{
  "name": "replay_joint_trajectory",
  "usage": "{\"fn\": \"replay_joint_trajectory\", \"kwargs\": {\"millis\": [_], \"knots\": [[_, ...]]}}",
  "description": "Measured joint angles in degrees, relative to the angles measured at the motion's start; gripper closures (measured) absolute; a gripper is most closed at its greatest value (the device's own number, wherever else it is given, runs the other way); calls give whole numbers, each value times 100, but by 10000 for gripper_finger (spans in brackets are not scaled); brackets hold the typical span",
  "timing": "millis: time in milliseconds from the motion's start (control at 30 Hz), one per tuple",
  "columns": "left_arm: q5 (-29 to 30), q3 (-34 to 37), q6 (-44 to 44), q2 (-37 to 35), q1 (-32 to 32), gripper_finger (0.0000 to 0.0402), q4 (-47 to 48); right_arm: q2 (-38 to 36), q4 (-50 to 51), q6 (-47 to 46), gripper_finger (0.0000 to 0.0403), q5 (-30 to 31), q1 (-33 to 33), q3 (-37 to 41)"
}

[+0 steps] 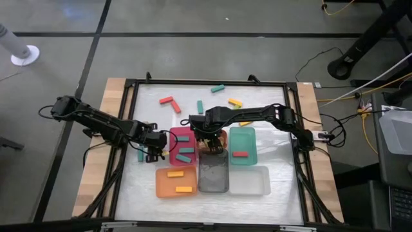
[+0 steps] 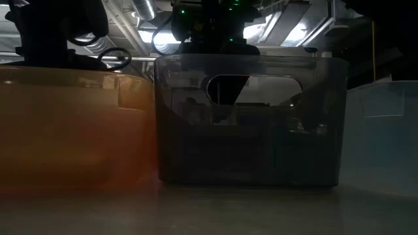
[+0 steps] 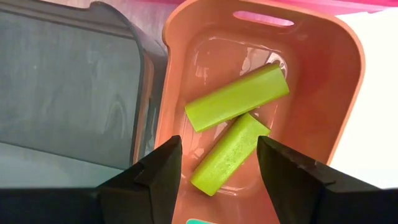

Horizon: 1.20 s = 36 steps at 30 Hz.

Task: Sort blocks
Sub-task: Put the bottom green block into the top orange bin

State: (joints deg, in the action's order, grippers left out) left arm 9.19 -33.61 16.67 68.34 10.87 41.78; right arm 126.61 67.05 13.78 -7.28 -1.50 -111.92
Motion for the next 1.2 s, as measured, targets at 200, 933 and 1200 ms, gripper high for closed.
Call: {"fn": "replay_joint_trajectory", "kwargs": {"millis": [200,933,1200], "knots": [[2,0,-2,66,0,233,0,0,-2,0,194,-1,0,0],[-92,-4,2,1054,2,285,-80,0,34,2,194,-1,-2,-2],[-240,-277,140,1078,-11,320,154,0,292,-33,194,1,-2,-227]]}}
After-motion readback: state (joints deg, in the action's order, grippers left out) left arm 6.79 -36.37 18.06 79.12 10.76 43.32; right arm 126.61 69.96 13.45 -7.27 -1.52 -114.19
